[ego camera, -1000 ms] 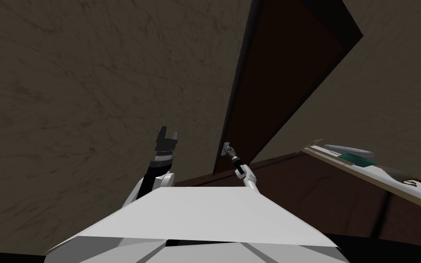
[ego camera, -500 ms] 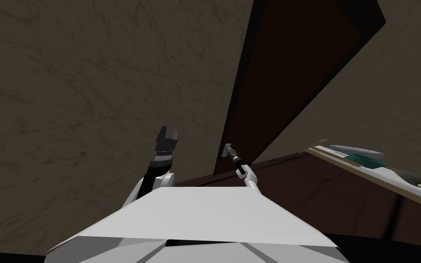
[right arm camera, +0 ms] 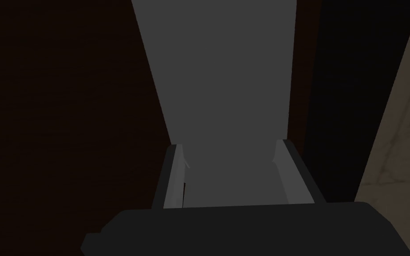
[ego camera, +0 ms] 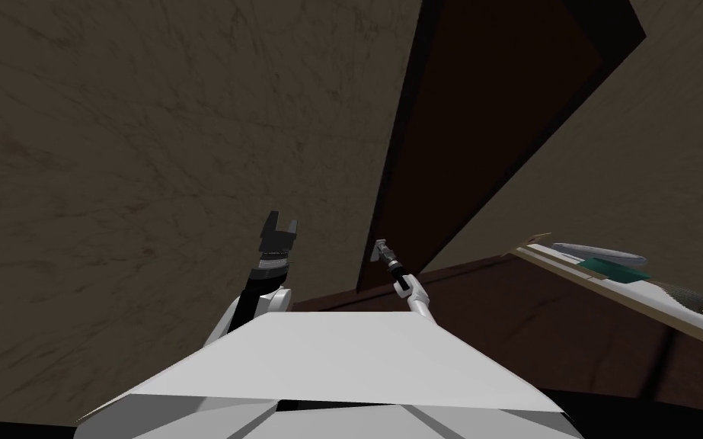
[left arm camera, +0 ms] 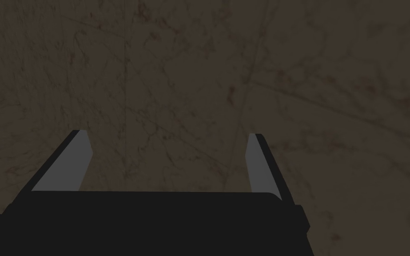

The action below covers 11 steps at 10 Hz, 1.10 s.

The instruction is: Pull the door open

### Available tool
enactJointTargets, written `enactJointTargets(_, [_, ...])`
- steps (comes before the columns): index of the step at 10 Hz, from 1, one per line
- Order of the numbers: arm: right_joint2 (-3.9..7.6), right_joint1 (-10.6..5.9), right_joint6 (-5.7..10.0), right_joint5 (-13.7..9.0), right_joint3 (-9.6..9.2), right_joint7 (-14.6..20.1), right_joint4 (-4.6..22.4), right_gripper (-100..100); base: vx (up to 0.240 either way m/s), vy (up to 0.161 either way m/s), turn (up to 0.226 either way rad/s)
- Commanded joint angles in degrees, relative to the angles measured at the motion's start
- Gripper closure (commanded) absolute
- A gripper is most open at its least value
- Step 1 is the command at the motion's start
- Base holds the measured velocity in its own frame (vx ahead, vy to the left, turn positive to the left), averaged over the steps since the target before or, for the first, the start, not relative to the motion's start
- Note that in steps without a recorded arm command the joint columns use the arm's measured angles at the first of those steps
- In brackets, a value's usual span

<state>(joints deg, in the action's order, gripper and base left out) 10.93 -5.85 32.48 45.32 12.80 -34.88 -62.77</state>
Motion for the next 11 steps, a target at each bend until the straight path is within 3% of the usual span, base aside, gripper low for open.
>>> enactJointTargets(1, [-0.31,-0.12,-0.01,-1.4,-0.62,2.0,0.3,100,-0.095,-0.065,0.037])
enactJointTargets(6, [-0.75,-0.96,-0.48,-6.9,-2.4,9.2,1.0,100,-0.087,-0.058,0.045])
enactJointTargets(9, [-1.12,-1.64,-0.87,-11.4,-3.86,14.3,1.5,100,-0.096,-0.081,0.061])
enactJointTargets(10, [-1.12,-1.64,-0.87,-11.4,-3.86,14.8,1.5,100,-0.055,-0.047,0.03])
enactJointTargets(11, [-1.25,-1.88,-1.01,-12.9,-4.37,16.7,1.7,100,-0.047,-0.026,0.022])
